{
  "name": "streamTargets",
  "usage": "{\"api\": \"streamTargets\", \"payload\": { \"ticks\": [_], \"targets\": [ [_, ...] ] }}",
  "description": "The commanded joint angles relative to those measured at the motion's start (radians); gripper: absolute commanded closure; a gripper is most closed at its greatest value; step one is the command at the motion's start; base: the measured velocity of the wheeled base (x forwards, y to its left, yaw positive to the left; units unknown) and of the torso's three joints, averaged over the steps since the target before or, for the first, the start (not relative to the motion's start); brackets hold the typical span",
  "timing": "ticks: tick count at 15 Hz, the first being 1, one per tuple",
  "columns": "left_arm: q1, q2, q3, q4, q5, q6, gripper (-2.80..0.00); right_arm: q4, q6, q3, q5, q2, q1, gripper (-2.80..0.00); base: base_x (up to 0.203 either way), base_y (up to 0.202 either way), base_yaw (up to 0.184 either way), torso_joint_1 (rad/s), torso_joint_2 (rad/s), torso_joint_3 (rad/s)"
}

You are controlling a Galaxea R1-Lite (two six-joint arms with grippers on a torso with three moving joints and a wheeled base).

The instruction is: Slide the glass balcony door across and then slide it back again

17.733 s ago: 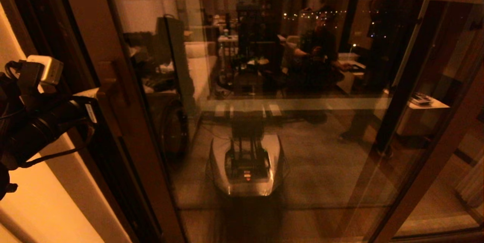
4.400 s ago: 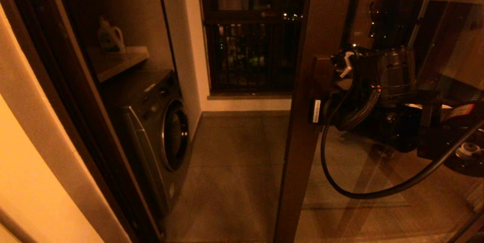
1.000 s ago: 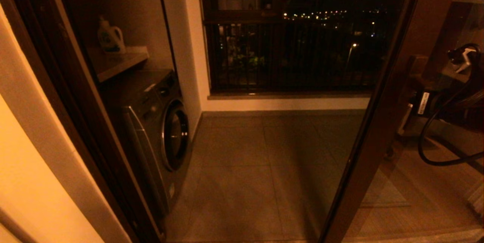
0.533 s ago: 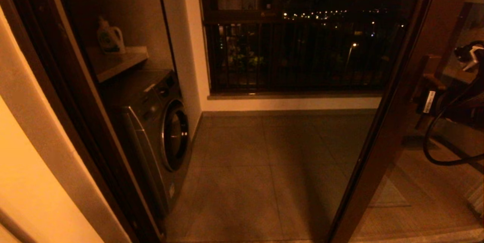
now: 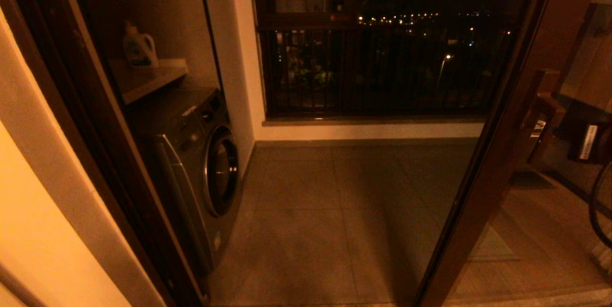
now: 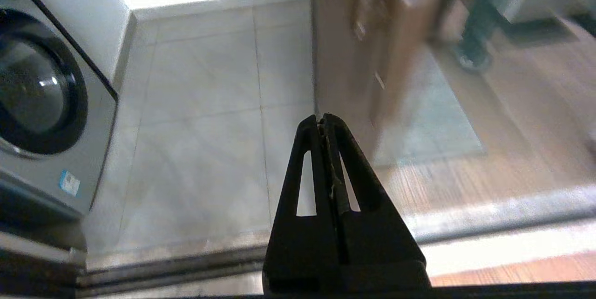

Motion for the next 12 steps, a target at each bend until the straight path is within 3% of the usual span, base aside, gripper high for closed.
{"api": "streamTargets", "payload": {
  "ticks": [1, 8, 12],
  "targets": [
    [-0.001, 0.002, 0.040, -0.001, -0.001, 0.002, 0.00, 0.124, -0.001, 0.004, -0.015, -0.187, 0.000, 0.00, 0.000, 0.000, 0.000, 0.000, 0.00, 0.000],
    [-0.001, 0.002, 0.040, -0.001, 0.001, -0.005, 0.00, 0.416, -0.059, 0.097, -0.062, -0.736, -0.001, 0.00, 0.000, 0.000, 0.000, 0.000, 0.00, 0.000],
    [-0.001, 0.002, 0.040, -0.001, 0.001, -0.005, 0.00, 0.560, -0.105, 0.179, -0.058, -1.052, 0.040, 0.00, 0.000, 0.000, 0.000, 0.000, 0.00, 0.000]
  ]
}}
